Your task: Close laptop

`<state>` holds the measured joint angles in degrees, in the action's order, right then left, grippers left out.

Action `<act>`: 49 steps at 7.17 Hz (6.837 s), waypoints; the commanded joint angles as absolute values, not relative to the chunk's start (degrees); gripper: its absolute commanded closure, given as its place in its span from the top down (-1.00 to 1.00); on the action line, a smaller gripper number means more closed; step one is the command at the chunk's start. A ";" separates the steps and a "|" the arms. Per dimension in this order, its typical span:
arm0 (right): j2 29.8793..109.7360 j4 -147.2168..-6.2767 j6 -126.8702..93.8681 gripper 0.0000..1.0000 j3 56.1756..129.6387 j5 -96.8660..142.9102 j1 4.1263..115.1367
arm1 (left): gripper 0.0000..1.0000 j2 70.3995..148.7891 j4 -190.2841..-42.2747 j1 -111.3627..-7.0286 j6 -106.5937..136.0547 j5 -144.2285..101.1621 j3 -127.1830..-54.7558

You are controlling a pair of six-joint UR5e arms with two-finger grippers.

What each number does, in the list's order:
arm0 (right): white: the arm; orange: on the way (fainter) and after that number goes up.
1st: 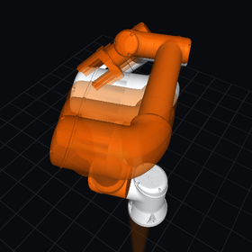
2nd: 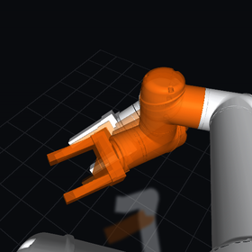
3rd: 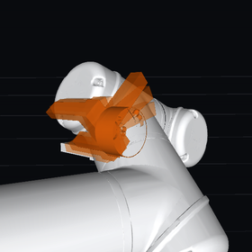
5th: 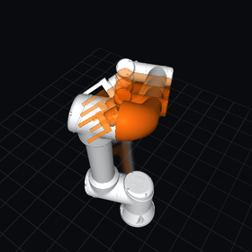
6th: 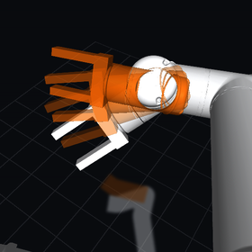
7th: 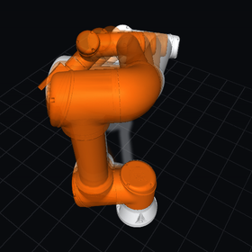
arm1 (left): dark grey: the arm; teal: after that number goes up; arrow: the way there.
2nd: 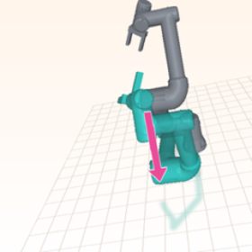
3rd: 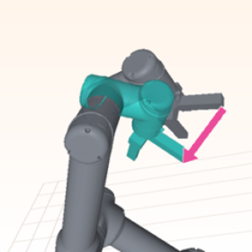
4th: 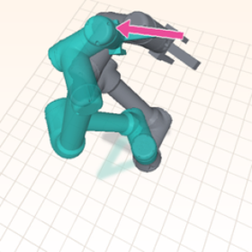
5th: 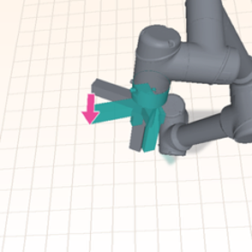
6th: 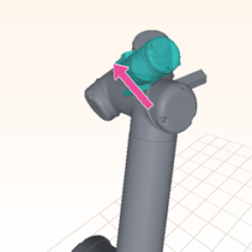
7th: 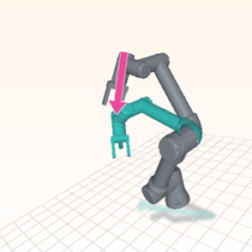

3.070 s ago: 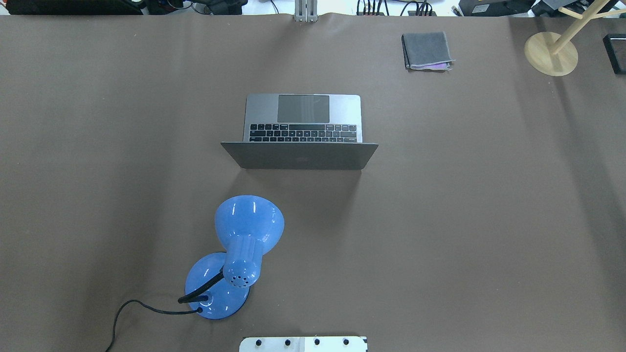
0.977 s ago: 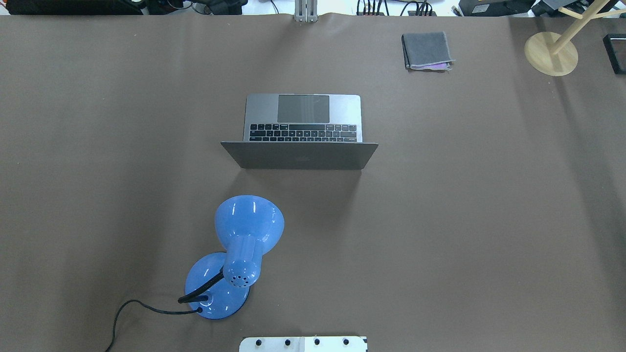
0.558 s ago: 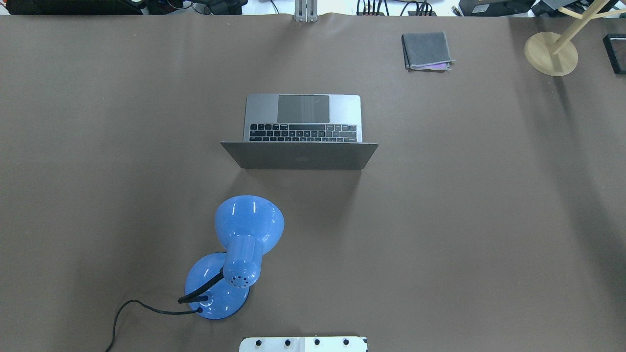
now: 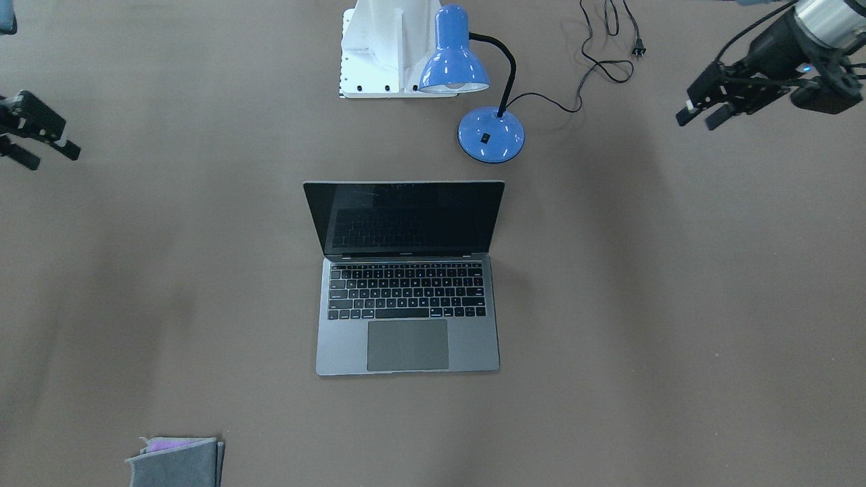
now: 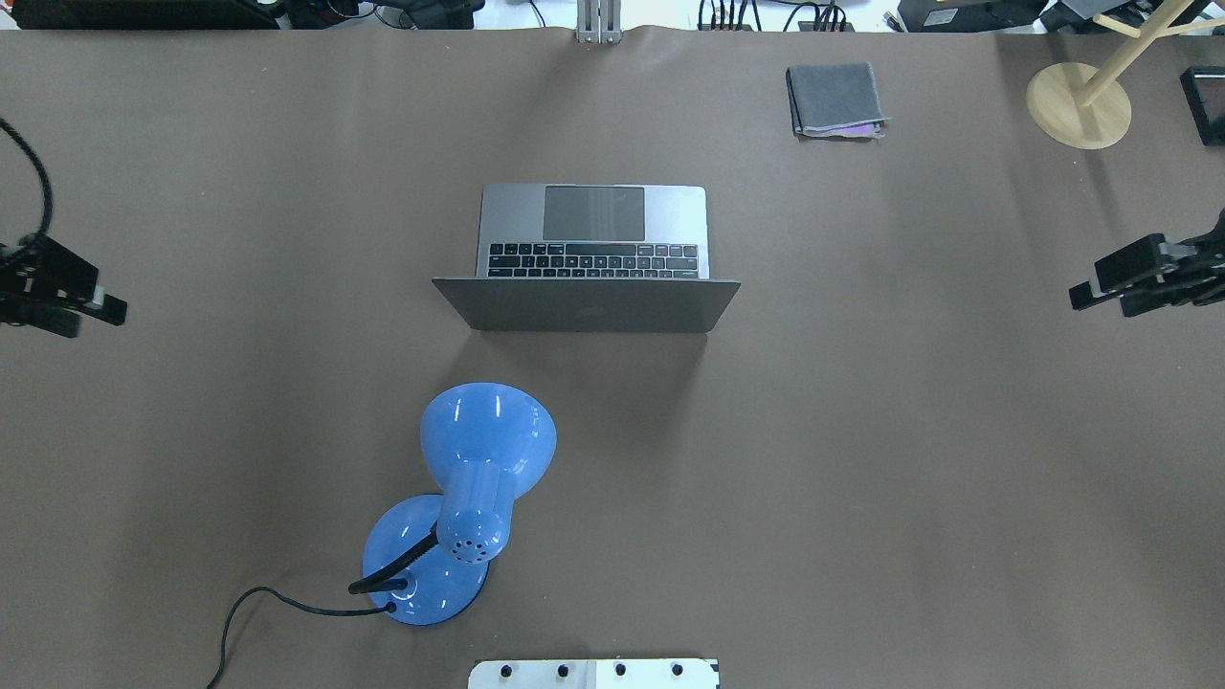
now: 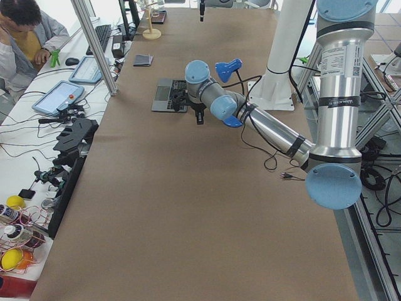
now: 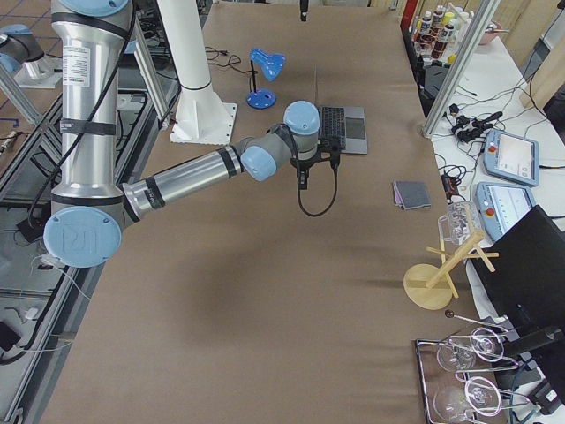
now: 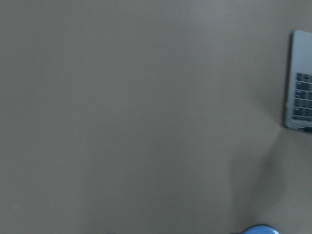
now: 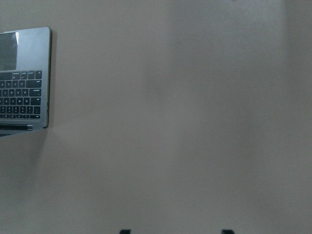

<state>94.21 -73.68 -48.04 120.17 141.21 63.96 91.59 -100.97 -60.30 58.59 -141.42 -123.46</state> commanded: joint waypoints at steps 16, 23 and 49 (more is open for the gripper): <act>65.22 -73.48 -66.36 -1.00 111.01 118.49 38.23 | -1.00 121.28 -100.90 -39.91 73.40 -117.18 -107.67; 59.07 -73.82 -66.27 -1.00 105.30 112.68 39.80 | -1.00 124.80 -101.07 -39.81 72.25 -109.42 -103.72; 93.91 -66.52 -10.89 -1.00 92.99 141.78 82.95 | -1.00 75.46 -113.47 -81.38 22.60 -141.43 -107.23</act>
